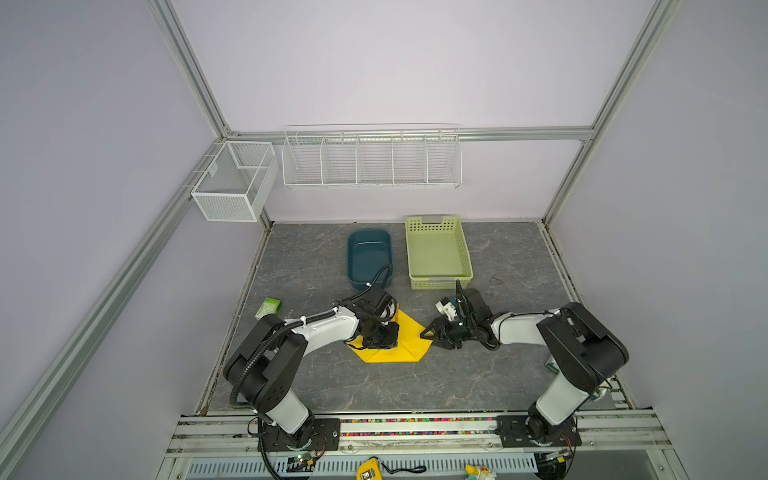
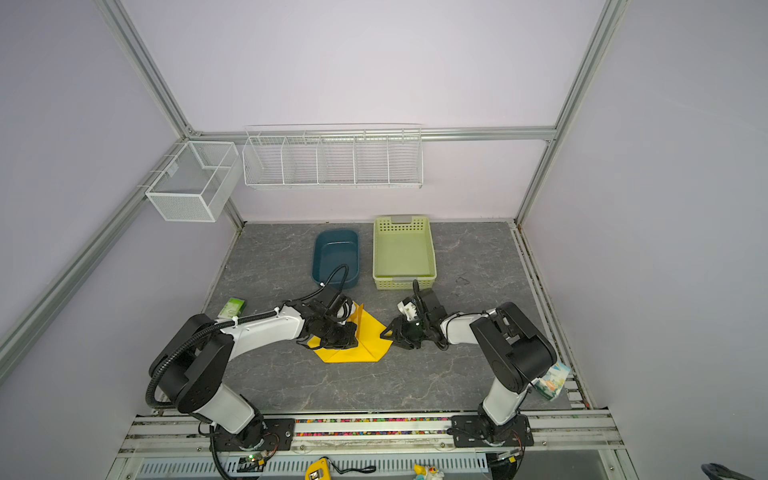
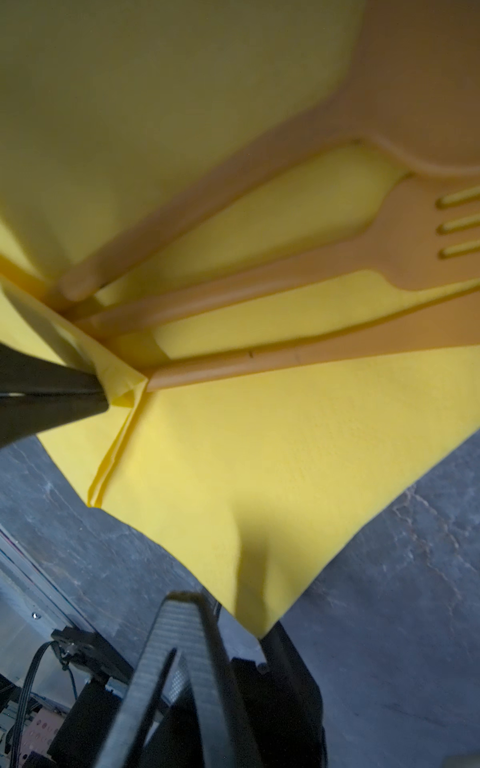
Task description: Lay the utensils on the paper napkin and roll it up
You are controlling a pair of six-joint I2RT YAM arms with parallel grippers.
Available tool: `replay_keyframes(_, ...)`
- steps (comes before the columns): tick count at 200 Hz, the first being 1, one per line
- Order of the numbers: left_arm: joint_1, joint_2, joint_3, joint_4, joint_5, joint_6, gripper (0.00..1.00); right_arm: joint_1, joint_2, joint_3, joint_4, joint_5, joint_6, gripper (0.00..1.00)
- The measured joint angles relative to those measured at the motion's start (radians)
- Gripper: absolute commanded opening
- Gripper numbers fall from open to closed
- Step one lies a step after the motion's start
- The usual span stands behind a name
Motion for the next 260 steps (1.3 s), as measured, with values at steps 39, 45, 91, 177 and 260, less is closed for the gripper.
replay_keyframes(39, 0.0, 0.0, 0.0, 0.0, 0.0, 0.0, 0.0, 0.0, -0.004, -0.002, -0.003, 0.02, 0.001, 0.36)
replay_keyframes(45, 0.0, 0.0, 0.0, -0.001, -0.001, 0.0, 0.0, 0.0, -0.008, -0.001, -0.01, 0.028, -0.003, 0.35)
replay_keyframes(91, 0.0, -0.016, 0.001, -0.016, -0.001, 0.0, 0.0, -0.001, -0.036, 0.056, -0.145, 0.098, -0.06, 0.15)
replay_keyframes(177, 0.0, -0.006, 0.001, -0.004, 0.016, 0.0, 0.0, 0.033, -0.089, 0.147, -0.296, 0.145, -0.099, 0.07)
replay_keyframes(260, -0.051, -0.014, 0.045, -0.056, 0.053, 0.041, 0.0, 0.058, -0.09, 0.181, -0.354, 0.182, -0.103, 0.07)
